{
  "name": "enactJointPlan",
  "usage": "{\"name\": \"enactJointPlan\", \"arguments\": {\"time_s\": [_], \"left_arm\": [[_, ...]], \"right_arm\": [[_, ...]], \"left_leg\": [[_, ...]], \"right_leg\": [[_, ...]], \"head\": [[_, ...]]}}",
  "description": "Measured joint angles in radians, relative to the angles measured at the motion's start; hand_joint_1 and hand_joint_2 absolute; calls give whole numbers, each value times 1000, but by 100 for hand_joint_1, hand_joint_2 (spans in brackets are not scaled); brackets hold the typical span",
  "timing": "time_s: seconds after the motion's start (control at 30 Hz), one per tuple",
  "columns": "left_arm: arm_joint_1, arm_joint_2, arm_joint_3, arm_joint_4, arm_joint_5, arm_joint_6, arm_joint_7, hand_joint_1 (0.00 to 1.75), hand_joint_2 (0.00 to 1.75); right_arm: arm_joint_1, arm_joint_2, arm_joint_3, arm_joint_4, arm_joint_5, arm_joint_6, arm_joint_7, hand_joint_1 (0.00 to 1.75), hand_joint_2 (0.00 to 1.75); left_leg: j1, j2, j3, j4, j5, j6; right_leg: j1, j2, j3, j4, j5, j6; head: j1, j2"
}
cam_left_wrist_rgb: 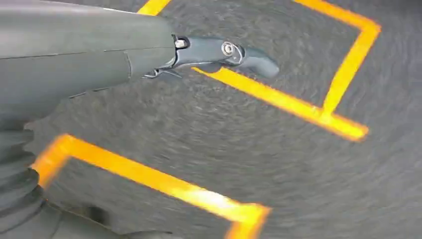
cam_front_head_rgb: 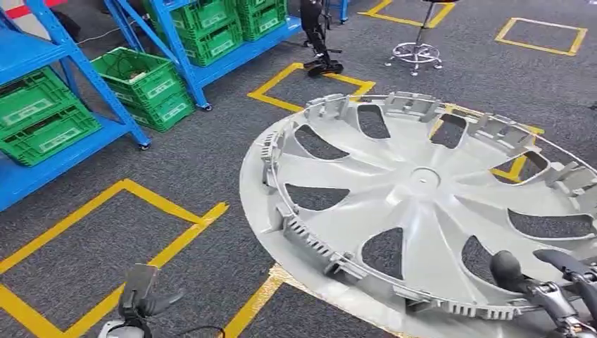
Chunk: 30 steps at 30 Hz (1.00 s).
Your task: Take the parts from the cabinet and place them on the table.
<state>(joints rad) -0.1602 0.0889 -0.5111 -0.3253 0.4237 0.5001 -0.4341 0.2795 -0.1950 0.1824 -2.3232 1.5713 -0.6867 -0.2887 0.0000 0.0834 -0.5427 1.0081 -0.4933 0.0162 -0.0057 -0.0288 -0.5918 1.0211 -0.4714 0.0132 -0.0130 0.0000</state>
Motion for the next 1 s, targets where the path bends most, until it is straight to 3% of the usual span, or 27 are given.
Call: {"name": "enactJointPlan", "arguments": {"time_s": [0.07,0.13,0.2,0.27,0.3,0.37,0.43,0.57,0.73,0.77,0.8,0.87,0.9,0.93,0.97,1.0], "left_arm": [[-5,-8,55,-9,18,-7,-5,0,175],[-6,-16,124,-25,31,-23,-10,0,175],[-5,-24,172,-33,30,-25,-16,0,175],[-5,-28,194,-34,-12,-14,-21,0,175],[-5,-28,194,-34,-32,-9,-22,0,175],[-6,-29,195,-34,-48,-6,-23,0,175],[-6,-29,194,-34,-95,12,-16,0,175],[-11,-18,128,-28,-293,46,50,0,175],[-12,-5,33,-17,-398,40,113,0,175],[-10,-2,19,-16,-405,32,122,0,175],[-8,3,9,-14,-410,24,127,0,175],[-10,7,-3,-14,-414,12,131,0,175],[-7,10,-6,-14,-415,3,131,0,175],[-3,10,-6,-14,-415,-2,131,0,175],[0,7,-6,-14,-417,-8,130,0,175],[1,6,-5,-14,-418,-16,129,0,175]], "right_arm": [[6,7,-5,-4,0,0,0,175,175],[9,9,-8,-13,0,0,0,175,175],[11,9,-8,-13,0,0,0,175,175],[13,10,-8,-15,0,0,1,175,175],[14,10,-8,-16,0,0,2,175,175],[15,10,-8,-17,0,0,3,175,175],[16,10,-8,-18,0,0,3,175,175],[15,10,-9,-19,0,0,5,175,175],[7,10,-8,-18,0,0,6,175,175],[6,10,-8,-18,0,0,6,175,175],[6,10,-8,-17,0,0,6,175,175],[0,11,-8,-17,0,0,7,175,175],[-1,13,-8,-18,0,0,7,175,175],[0,15,-9,-18,0,0,10,175,175],[1,15,-8,-16,0,0,20,175,175],[1,15,-7,-14,0,0,31,175,175]], "left_leg": [[0,1,-10,24,-13,7],[1,0,-31,73,-33,21],[2,0,-53,115,-52,11],[3,0,-78,161,-73,-20],[4,0,-92,186,-83,-29],[4,0,-126,246,-107,-20],[4,0,-173,323,-139,-30],[4,-1,-254,453,-192,-30],[3,-1,-320,564,-234,-29],[1,-1,-323,563,-235,-28],[-4,-1,-324,565,-233,-16],[-9,-2,-318,546,-223,-1],[-12,-5,-305,518,-215,9],[-3,-6,-273,457,-192,12],[0,-4,-250,427,-179,12],[4,-7,-234,401,-165,21]], "right_leg": [[2,3,-11,24,-13,-7],[4,2,-33,74,-38,-12],[6,0,-55,119,-57,-14],[5,-1,-84,171,-79,-15],[5,-1,-99,196,-90,-15],[6,-1,-132,252,-112,-15],[6,-1,-179,325,-142,-15],[6,-3,-259,452,-191,-13],[6,-3,-327,556,-229,-7],[5,-3,-328,553,-229,-6],[0,-5,-324,541,-219,5],[-3,-7,-317,524,-212,16],[-5,-11,-300,501,-205,21],[-2,-10,-283,498,-207,25],[-5,4,-287,494,-205,29],[-6,20,-285,503,-217,32]], "head": [[2,0],[2,0],[2,0],[2,0],[2,0],[2,0],[2,0],[2,0],[3,0],[2,0],[2,0],[1,0],[1,0],[2,0],[4,0],[2,0]]}}
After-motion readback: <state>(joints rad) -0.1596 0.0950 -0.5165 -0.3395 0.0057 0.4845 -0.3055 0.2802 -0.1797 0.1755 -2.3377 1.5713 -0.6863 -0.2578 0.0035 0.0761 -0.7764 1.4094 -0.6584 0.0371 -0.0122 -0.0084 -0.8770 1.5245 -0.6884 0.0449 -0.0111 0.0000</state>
